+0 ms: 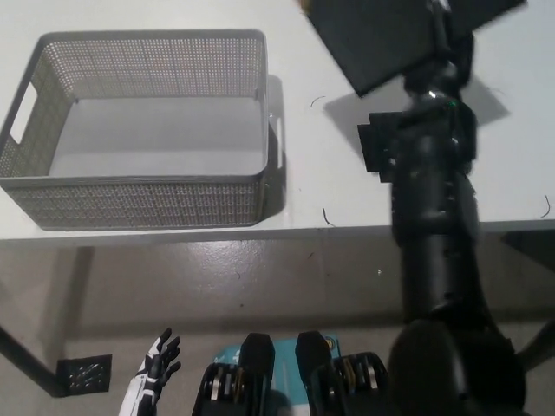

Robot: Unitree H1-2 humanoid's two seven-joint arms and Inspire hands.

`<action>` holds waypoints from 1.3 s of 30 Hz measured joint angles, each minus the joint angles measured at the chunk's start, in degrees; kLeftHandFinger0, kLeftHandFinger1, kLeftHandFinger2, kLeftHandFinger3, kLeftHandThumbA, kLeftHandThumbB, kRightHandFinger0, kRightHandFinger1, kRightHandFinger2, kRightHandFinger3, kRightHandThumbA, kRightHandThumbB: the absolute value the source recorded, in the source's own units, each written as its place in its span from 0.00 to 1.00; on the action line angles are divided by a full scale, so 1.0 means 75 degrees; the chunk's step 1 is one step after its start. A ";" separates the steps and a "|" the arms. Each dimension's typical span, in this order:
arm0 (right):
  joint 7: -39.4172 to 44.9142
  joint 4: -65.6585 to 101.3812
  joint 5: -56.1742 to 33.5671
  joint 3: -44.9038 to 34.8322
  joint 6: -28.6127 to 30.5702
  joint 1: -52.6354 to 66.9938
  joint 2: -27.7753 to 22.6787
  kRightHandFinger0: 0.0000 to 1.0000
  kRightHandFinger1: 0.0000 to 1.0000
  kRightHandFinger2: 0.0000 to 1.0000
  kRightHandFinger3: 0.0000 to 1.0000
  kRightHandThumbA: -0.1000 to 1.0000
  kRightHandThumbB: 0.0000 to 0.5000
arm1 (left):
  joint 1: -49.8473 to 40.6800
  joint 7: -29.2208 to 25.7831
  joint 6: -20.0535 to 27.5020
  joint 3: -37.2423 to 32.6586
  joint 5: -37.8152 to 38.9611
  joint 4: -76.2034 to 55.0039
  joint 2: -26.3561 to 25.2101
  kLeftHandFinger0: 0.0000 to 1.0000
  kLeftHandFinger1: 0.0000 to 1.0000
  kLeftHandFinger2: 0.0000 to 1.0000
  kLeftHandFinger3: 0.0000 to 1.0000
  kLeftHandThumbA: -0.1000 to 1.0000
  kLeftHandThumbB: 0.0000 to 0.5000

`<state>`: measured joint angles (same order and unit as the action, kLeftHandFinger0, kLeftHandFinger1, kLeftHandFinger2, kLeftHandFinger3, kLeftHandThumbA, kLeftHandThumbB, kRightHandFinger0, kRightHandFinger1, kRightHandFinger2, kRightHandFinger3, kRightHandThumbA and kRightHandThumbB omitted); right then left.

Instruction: A notebook is kept standing on the table on the right hand side and a container is kept on the left hand side and the robot uses its right hand to grab the notebook and places it in the container

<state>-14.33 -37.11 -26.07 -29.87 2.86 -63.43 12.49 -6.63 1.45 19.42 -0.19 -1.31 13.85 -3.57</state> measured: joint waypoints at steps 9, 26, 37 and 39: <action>-0.0101 -0.0640 0.1113 0.2649 -0.0068 -0.1042 0.0736 0.00 0.20 0.61 0.69 0.00 0.24 | -0.0093 0.0001 0.0004 -0.0014 -0.0003 -0.0019 0.0004 1.00 1.00 1.00 1.00 1.00 0.61; -0.1196 -0.4992 0.2978 0.4683 0.0304 -0.2464 0.0508 0.00 0.07 0.55 0.68 0.00 0.11 | -0.0205 0.0087 0.0018 -0.0216 -0.0013 -0.0128 0.0020 1.00 1.00 1.00 1.00 1.00 0.51; -0.1533 -0.5303 0.3170 0.4604 0.1307 -0.2624 0.0114 1.00 1.00 1.00 1.00 0.83 0.91 | -0.0284 0.0100 0.0106 -0.0410 -0.0064 -0.0107 0.0018 1.00 1.00 1.00 1.00 1.00 0.57; -0.1377 -0.5289 0.3223 0.4656 0.1393 -0.2622 0.0076 1.00 1.00 1.00 1.00 0.92 0.92 | -0.0286 0.0101 0.0106 -0.0422 -0.0079 -0.0109 0.0017 1.00 1.00 1.00 1.00 1.00 0.53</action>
<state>-24.66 -76.77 -1.89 5.05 13.30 -83.09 13.06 -8.77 2.21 20.22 -3.35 -1.90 13.03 -3.44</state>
